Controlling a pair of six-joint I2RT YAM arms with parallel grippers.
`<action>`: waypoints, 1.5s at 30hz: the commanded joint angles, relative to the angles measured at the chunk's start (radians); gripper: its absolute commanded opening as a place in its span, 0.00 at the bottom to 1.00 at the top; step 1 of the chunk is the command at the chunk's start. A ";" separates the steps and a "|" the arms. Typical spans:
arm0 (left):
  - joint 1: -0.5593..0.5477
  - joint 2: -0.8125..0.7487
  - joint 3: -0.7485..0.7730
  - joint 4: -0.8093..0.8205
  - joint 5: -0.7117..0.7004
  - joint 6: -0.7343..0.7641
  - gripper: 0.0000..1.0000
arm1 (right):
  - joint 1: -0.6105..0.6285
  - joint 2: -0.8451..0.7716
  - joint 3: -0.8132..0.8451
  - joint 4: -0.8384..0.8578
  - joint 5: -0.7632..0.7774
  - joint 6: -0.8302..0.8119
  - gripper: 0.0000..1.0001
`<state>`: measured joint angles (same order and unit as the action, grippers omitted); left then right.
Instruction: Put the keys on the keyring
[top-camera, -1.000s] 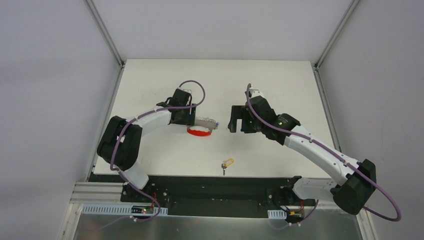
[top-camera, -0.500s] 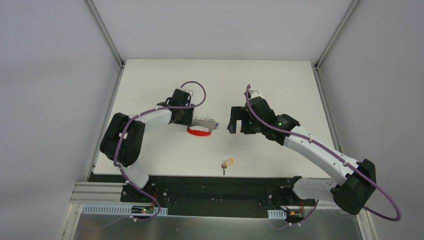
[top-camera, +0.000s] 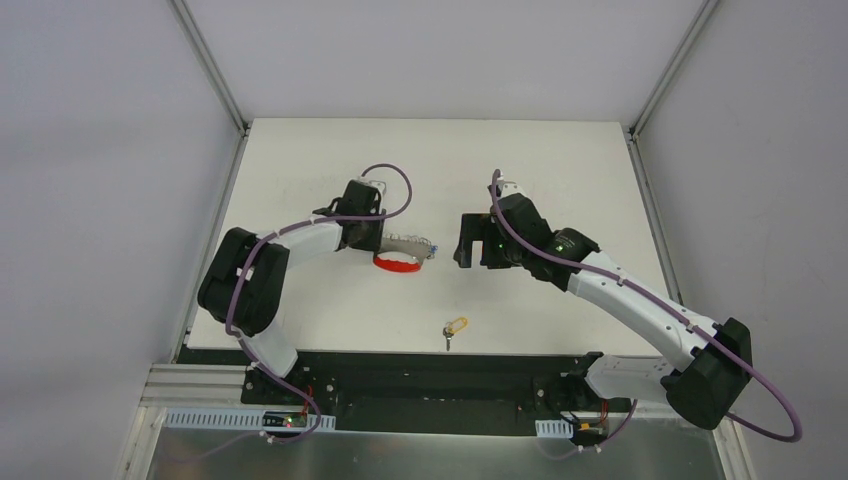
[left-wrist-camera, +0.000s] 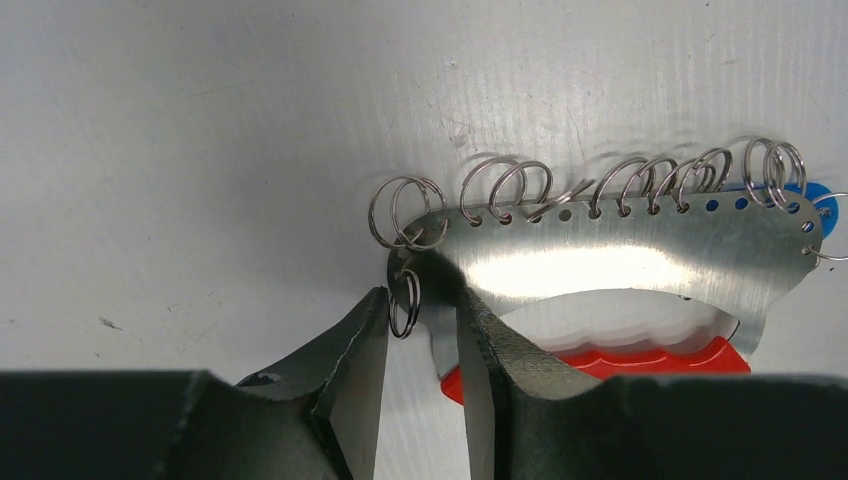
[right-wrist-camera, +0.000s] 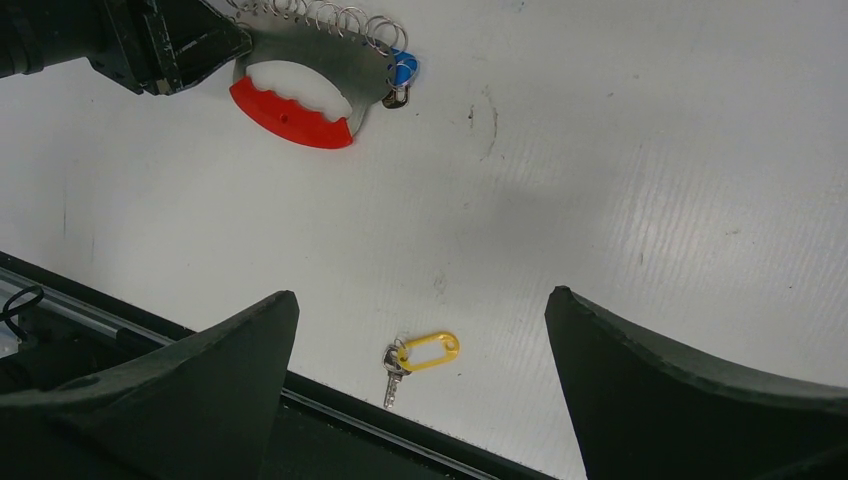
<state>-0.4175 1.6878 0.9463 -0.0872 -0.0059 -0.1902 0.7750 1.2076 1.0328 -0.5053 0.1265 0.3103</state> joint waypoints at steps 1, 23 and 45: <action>0.005 -0.045 -0.027 -0.014 -0.016 0.009 0.29 | 0.006 -0.013 0.006 0.022 -0.017 0.015 0.99; -0.010 -0.137 -0.055 -0.012 -0.014 -0.004 0.00 | 0.018 -0.025 0.006 0.018 -0.020 0.012 0.99; -0.145 -0.556 0.016 -0.191 0.326 0.093 0.00 | 0.056 -0.106 0.041 -0.005 -0.101 -0.076 0.93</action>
<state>-0.5362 1.1828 0.8970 -0.2214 0.1734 -0.1368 0.8192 1.1500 1.0328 -0.5056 0.0574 0.2817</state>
